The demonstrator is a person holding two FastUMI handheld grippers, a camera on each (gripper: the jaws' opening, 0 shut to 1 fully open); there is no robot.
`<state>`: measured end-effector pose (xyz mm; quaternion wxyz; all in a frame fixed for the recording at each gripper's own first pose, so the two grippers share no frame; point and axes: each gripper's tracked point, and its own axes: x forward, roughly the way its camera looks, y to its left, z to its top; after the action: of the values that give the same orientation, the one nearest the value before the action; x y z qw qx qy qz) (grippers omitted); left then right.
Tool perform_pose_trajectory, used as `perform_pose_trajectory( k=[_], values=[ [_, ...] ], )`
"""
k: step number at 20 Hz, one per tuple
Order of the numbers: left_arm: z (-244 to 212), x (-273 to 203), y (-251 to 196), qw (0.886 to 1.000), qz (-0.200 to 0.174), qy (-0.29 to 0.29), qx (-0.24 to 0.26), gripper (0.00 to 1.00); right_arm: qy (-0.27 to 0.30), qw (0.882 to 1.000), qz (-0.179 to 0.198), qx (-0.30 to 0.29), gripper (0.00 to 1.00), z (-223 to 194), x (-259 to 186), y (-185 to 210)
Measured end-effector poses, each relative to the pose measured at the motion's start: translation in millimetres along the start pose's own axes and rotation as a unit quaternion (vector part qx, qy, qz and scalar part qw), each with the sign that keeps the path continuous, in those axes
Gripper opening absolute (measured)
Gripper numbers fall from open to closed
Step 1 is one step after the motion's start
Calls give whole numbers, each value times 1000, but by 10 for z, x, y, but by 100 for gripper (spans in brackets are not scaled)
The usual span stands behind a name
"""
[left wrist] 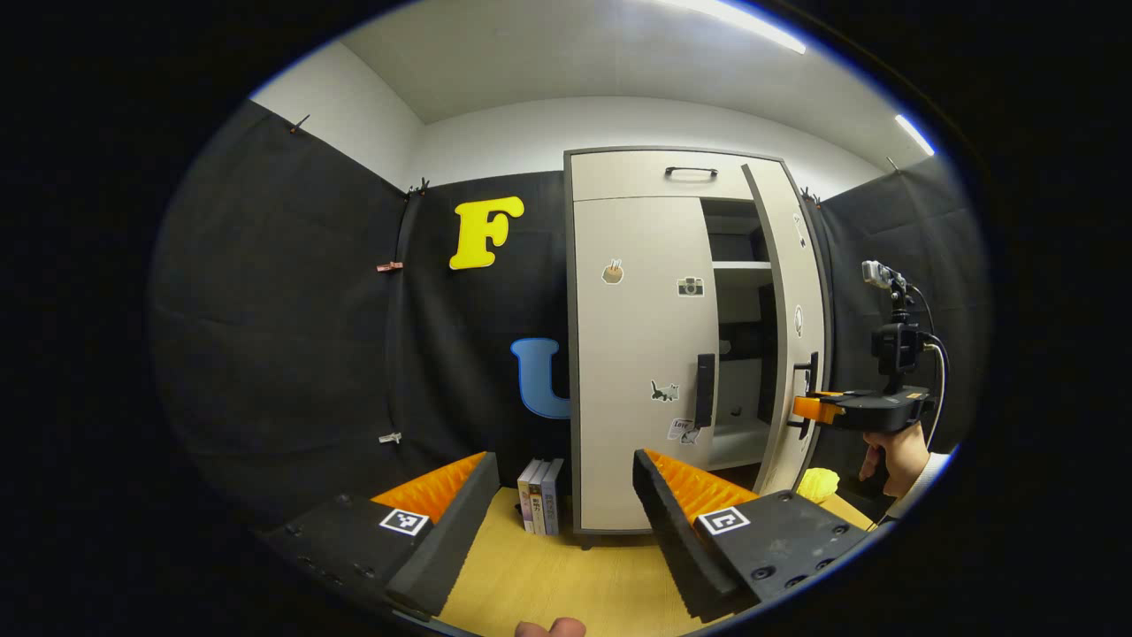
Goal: Open the right door of the double-door shoe cabinet with the right hand, and open the left door with the left hand.
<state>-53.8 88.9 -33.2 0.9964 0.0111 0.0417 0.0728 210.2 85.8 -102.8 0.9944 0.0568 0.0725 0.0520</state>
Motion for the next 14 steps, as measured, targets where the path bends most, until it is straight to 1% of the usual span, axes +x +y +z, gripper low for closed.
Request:
perform_pose_trajectory(
  k=[7,10,12,14],
  values=[
    [-38,-4,-155,1000,-15,3,-3,95,-3,1000,1,5,10,26,-106,-127],
    [-27,26,-222,1000,-21,1,-6,95,2,1000,-1,-2,10,32,-149,-189],
    [-16,21,-304,1000,-27,1,-6,95,9,1000,4,-5,10,35,-173,-210],
    [-20,49,-393,999,-34,1,-4,95,12,1000,4,-20,10,31,-227,-266]
  ],
)
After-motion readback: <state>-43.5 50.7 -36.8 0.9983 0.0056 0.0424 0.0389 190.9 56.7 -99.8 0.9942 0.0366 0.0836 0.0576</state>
